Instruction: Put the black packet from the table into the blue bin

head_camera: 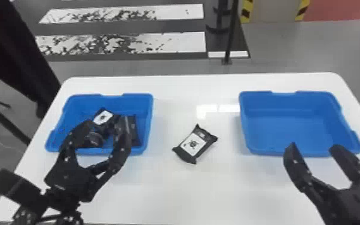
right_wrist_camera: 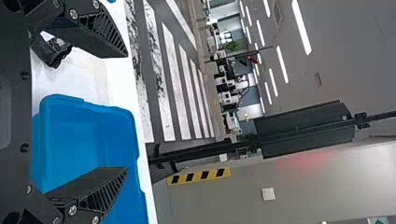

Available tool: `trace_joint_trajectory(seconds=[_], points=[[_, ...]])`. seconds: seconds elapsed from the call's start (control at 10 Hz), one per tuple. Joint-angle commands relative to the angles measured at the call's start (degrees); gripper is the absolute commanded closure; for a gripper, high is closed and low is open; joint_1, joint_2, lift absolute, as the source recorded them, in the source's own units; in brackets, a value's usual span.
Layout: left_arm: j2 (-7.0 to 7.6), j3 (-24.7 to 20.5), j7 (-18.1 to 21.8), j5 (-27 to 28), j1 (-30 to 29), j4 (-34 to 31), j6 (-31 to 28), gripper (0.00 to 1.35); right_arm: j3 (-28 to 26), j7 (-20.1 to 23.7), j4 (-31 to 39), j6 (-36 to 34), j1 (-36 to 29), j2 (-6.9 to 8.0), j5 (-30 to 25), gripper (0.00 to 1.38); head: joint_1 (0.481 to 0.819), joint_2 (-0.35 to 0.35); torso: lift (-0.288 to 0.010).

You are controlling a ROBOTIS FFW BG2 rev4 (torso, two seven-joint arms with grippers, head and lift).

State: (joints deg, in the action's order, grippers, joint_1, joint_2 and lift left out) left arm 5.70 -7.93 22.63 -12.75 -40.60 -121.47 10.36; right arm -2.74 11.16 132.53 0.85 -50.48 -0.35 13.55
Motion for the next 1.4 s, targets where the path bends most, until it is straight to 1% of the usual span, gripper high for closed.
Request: trace_joint_trajectory(seconds=[0.0, 0.2, 0.3, 0.4, 0.5, 0.6, 0.8, 0.9, 1.0, 1.2, 1.3], points=[[0.10, 1.4, 2.0, 3.5, 3.8, 1.9, -3.5, 0.21, 0.0, 0.0, -0.1, 0.0, 0.1, 0.00, -0.2, 0.15, 0.695, 0.035, -0.110], [0.18, 4.7, 6.0, 8.2, 9.8, 4.5, -10.2, 0.21, 0.0, 0.0, -0.3, 0.0, 0.3, 0.09, -0.4, 0.15, 0.695, -0.025, -0.110], [0.10, 7.4, 7.6, 10.0, 13.5, 6.6, -12.7, 0.21, 0.0, 0.0, -0.3, 0.0, 0.6, 0.00, -0.6, 0.15, 0.695, -0.043, -0.110], [0.18, 9.6, 9.2, 11.7, 16.7, 8.3, -15.4, 0.21, 0.1, 0.0, -0.3, -0.3, 0.7, 0.00, -1.0, 0.15, 0.695, -0.080, -0.110], [0.10, 11.7, 10.5, 12.7, 19.2, 10.2, -18.4, 0.21, 0.1, 0.0, -0.3, -0.6, 0.8, 0.00, -1.2, 0.15, 0.695, -0.121, -0.110], [0.10, 13.9, 11.1, 14.6, 21.5, 11.9, -20.1, 0.21, 0.1, 0.0, -0.3, -0.6, 1.1, 0.09, -1.2, 0.15, 0.695, -0.153, -0.110], [-0.08, 18.3, 12.7, 17.1, 26.4, 15.9, -23.7, 0.21, 0.2, 0.0, -0.6, -0.6, 1.4, 0.09, -1.4, 0.15, 0.695, -0.197, -0.110], [-0.43, 19.7, 13.0, 18.2, 28.5, 18.5, -25.1, 0.21, 0.3, 0.1, -0.6, -0.6, 1.7, 0.09, -1.4, 0.15, 0.695, -0.227, -0.110], [-1.13, 20.0, 13.3, 20.4, 30.8, 21.0, -26.5, 0.21, 0.3, 0.1, -0.7, -0.6, 1.8, 0.09, -1.6, 0.15, 0.695, -0.246, -0.110], [-2.36, 20.4, 13.8, 25.8, 34.7, 26.2, -28.6, 0.21, 0.3, 0.1, -0.7, -0.6, 1.8, 0.09, -1.4, 0.15, 0.695, -0.252, -0.110], [-2.72, 20.6, 13.8, 27.0, 36.0, 28.0, -30.7, 0.21, 0.3, 0.1, -0.7, -0.6, 2.0, 0.09, -1.4, 0.15, 0.695, -0.248, -0.110]])
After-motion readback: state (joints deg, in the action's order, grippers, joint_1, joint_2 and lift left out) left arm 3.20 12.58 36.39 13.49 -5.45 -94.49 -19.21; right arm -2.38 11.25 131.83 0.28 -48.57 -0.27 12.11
